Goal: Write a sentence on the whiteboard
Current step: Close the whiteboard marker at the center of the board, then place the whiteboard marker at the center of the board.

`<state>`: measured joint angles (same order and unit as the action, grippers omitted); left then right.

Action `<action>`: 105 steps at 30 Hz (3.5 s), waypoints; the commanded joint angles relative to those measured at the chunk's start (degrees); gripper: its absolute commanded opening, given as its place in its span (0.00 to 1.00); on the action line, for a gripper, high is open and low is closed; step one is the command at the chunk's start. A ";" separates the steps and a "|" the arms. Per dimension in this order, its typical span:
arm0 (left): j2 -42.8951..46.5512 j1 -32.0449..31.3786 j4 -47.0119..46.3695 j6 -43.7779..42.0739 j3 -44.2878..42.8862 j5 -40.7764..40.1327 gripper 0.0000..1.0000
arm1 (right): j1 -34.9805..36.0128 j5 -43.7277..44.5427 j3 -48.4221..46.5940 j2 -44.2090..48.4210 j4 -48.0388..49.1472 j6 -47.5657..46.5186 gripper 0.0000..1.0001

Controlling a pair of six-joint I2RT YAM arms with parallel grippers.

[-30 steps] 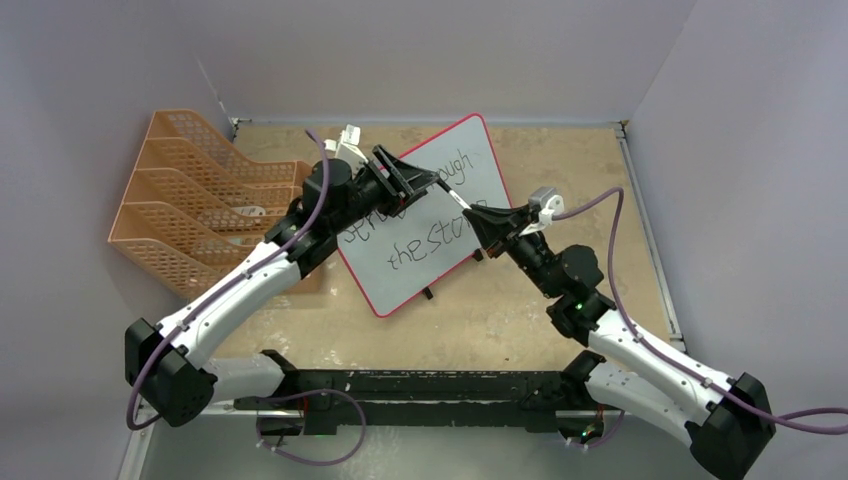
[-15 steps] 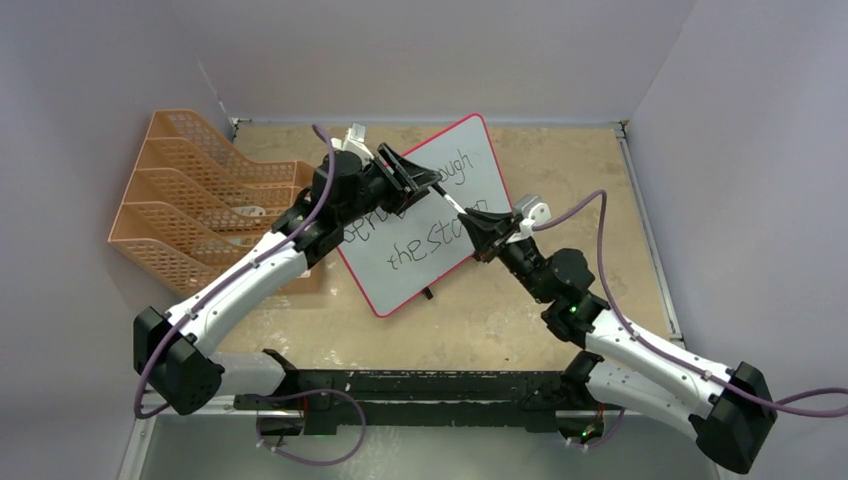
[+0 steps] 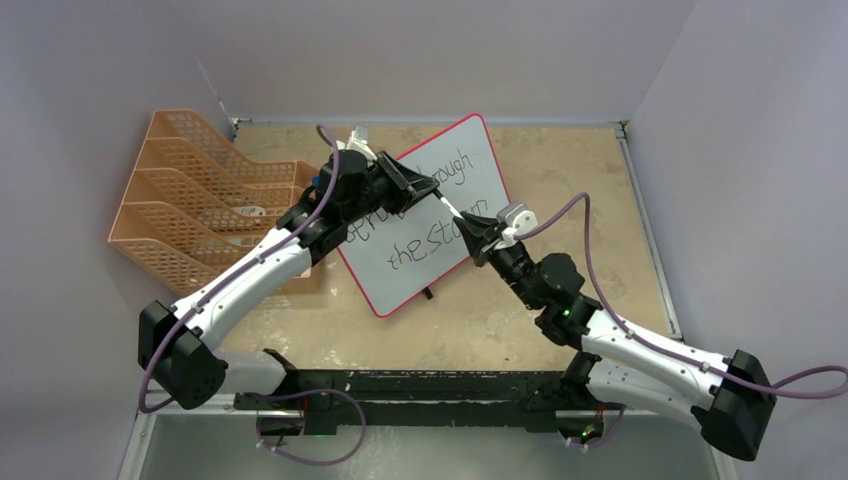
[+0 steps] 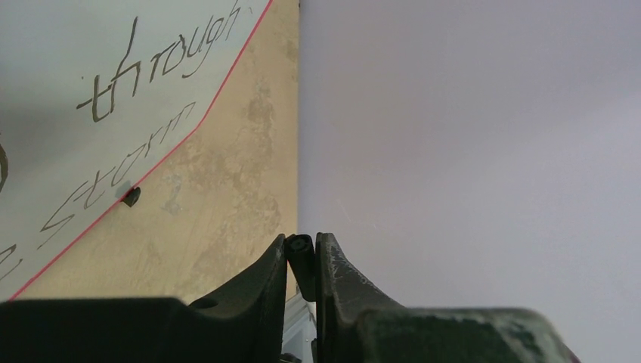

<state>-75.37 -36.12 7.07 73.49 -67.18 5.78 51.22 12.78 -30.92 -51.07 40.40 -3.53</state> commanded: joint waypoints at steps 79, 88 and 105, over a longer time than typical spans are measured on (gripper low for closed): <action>33.62 -14.57 32.69 -35.02 3.93 -39.93 0.68 | -31.73 14.37 -2.86 -13.54 -26.90 38.84 0.00; 36.86 -14.59 35.26 -35.45 4.43 -41.37 0.68 | -42.01 5.98 -5.36 -22.82 -26.48 37.91 0.01; 38.30 -14.58 39.52 -38.21 1.19 -43.31 0.71 | -44.50 2.01 -7.16 -26.44 -29.25 39.39 0.26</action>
<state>-38.33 -50.76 45.93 37.19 -63.02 -35.73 7.05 16.34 -35.90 -78.83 12.14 34.57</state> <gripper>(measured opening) 0.706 0.249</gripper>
